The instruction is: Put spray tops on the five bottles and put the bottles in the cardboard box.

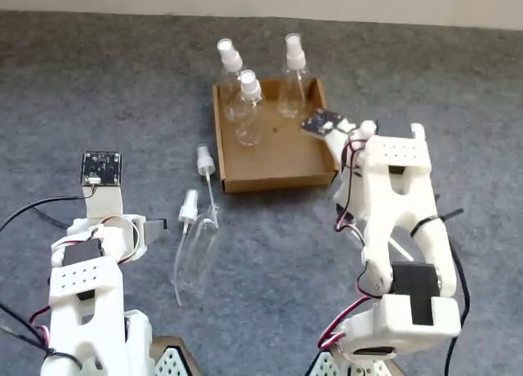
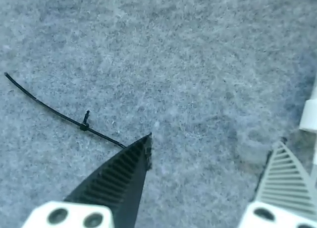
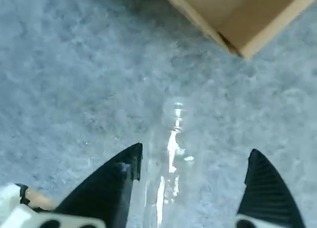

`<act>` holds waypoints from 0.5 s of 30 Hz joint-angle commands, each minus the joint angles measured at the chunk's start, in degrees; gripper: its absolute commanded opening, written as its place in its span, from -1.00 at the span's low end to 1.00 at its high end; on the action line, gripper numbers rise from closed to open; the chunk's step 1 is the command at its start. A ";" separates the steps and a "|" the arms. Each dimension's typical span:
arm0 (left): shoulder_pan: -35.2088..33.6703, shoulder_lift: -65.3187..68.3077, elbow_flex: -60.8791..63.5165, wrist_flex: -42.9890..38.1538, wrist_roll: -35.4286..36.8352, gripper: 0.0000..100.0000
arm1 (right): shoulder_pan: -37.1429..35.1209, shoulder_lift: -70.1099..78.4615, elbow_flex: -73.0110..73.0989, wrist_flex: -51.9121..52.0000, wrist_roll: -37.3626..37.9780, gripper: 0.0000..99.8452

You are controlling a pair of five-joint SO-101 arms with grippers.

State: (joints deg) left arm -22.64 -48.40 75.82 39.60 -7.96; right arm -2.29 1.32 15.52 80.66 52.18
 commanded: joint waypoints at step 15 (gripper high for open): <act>-0.40 0.04 0.84 -1.05 0.26 -0.36 | 0.31 -0.31 16.40 -16.75 -0.35 -0.76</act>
State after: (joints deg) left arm -22.64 -48.40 76.79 39.60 -7.96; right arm -2.11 1.67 32.04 64.66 52.26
